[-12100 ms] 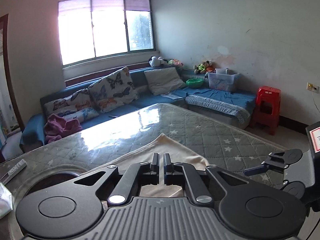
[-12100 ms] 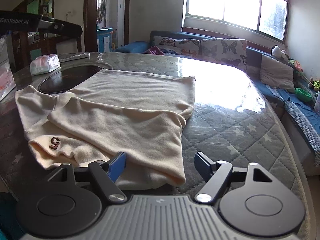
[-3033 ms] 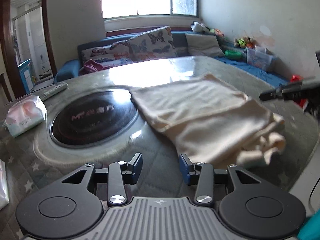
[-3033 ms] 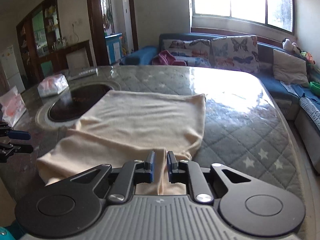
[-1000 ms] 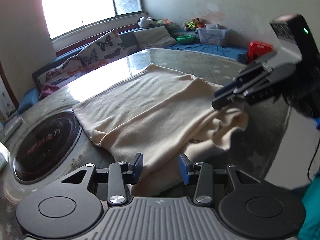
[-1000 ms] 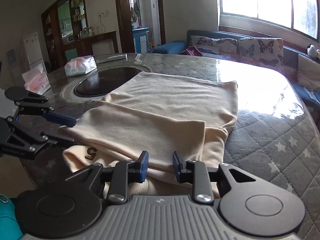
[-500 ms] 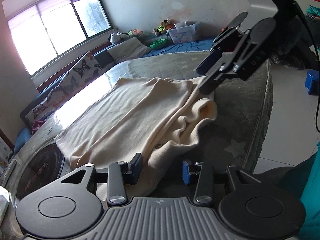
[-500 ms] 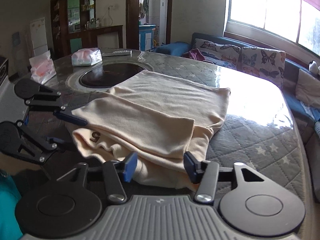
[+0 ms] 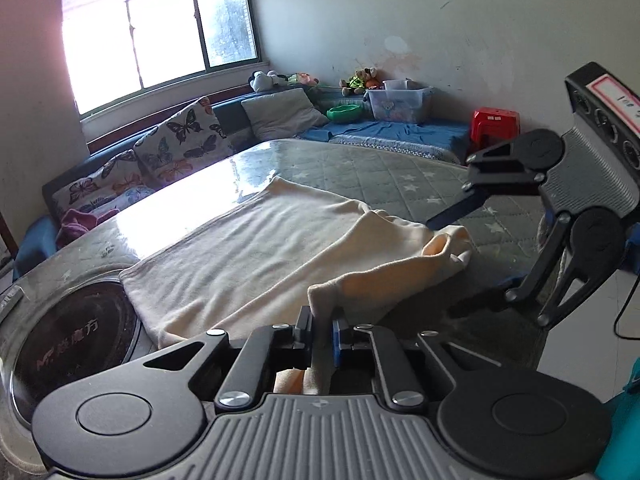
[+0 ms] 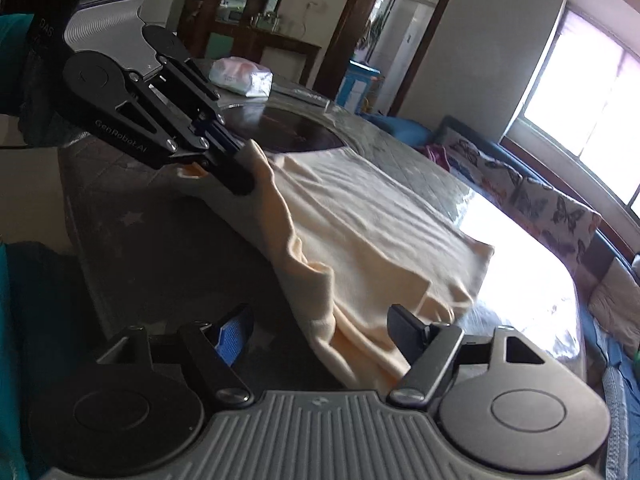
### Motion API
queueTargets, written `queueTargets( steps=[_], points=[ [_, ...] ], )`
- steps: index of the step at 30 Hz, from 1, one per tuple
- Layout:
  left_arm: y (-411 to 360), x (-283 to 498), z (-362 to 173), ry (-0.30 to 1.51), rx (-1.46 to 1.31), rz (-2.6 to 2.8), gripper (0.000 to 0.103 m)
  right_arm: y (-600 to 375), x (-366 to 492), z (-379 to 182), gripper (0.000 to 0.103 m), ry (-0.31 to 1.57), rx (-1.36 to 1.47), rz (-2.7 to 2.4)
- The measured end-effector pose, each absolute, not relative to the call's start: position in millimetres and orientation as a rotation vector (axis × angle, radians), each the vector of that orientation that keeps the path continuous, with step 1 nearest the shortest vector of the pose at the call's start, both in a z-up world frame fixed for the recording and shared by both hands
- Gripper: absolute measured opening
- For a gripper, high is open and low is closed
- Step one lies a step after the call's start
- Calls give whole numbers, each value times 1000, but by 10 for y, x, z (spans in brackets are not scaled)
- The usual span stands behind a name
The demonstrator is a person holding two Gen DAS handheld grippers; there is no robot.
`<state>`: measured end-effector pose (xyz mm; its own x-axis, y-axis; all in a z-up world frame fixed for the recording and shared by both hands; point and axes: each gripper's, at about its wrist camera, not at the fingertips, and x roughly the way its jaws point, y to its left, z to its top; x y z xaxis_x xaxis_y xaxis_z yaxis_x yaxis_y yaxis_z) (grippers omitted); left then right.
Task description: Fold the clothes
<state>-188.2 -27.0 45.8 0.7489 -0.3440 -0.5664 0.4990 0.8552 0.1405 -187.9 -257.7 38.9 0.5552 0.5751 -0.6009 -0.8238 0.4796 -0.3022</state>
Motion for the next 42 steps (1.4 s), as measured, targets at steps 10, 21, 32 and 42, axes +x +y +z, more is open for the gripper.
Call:
queueTargets(
  steps=[10, 21, 32, 42],
  points=[
    [-233, -2013, 305, 577, 297, -445, 22, -2447, -1294, 455, 17, 666, -381, 971],
    [-238, -2176, 118, 541, 454, -396, 40, -2398, -1125, 628, 16, 690, -304, 948],
    [-95, -2228, 163, 505, 484, -411, 11, -2405, -1255, 648, 11, 646, -289, 922],
    [224, -2766, 746, 529, 344, -464, 11, -2540, -1827, 1085, 10, 643, -303, 1058]
  ],
)
